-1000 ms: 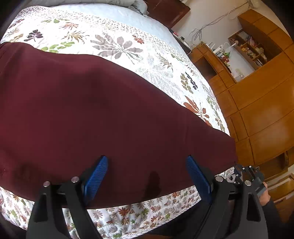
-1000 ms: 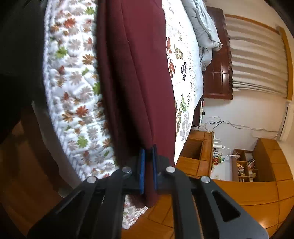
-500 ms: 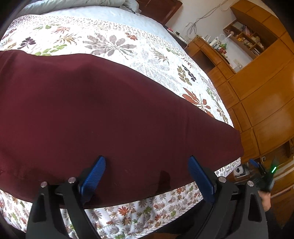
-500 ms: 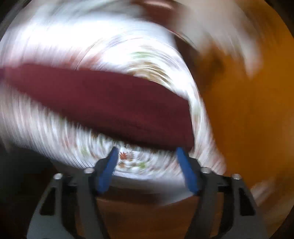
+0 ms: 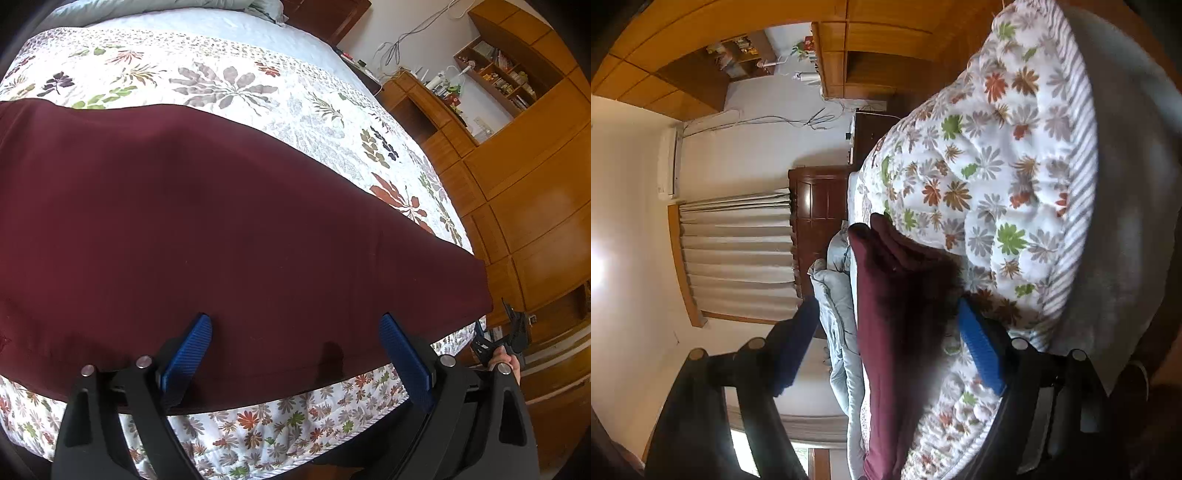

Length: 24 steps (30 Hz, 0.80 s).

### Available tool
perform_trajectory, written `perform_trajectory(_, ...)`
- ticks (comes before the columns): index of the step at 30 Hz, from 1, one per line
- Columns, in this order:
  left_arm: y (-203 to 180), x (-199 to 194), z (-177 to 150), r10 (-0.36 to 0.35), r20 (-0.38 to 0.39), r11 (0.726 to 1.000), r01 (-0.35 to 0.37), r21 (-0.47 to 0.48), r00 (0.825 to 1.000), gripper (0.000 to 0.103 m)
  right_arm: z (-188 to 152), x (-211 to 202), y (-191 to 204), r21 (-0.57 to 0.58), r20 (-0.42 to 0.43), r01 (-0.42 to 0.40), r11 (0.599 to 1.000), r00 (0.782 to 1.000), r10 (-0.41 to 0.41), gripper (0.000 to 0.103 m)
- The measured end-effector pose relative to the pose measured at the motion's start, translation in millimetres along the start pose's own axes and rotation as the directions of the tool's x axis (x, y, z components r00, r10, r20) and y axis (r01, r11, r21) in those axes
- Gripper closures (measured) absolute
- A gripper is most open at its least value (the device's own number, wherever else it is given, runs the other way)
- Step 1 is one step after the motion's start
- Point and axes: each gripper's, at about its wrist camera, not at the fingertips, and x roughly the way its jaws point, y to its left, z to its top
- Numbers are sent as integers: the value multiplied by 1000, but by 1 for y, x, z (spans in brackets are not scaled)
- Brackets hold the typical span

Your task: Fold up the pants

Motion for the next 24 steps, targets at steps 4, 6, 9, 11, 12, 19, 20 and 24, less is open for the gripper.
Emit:
perform_trajectory(4, 0, 0, 1, 1, -6, 1000, -1, -1, 1000, 10, -7, 11, 15, -44, -45, -10, 999, 999, 8, 47)
perform_trajectory(6, 0, 0, 1, -2, -5, 1000, 2, -4, 1000, 10, -9, 19, 30, -97, -74, -29, 995, 997, 22, 50)
perform_trajectory(9, 1, 1, 0, -3, 1, 1000, 3, -10, 1000, 10, -11, 35, 28, -105, -101, 3, 994, 995, -14, 50)
perform_trajectory(11, 0, 2, 0, 4, 0, 1000, -4, -8, 1000, 10, -13, 49, 23, -95, -115, 12, 995, 993, -23, 52)
perform_trajectory(12, -1, 2, 0, 6, -1, 1000, -6, -8, 1000, 10, -12, 56, 29, -108, -111, 15, 994, 993, -27, 52)
perform_trajectory(19, -1, 3, 1, 5, -1, 1000, -5, -14, 1000, 9, -10, 80, 40, -101, -101, 6, 995, 995, -16, 58)
perform_trajectory(20, -1, 3, 1, 3, 1, 1000, -3, -20, 1000, 9, -9, 81, 40, -97, -97, 14, 995, 995, -23, 63)
perform_trajectory(24, 1, 0, 0, -10, 4, 1000, 10, -24, 1000, 9, -5, 69, 29, -73, -85, 13, 997, 996, -20, 65)
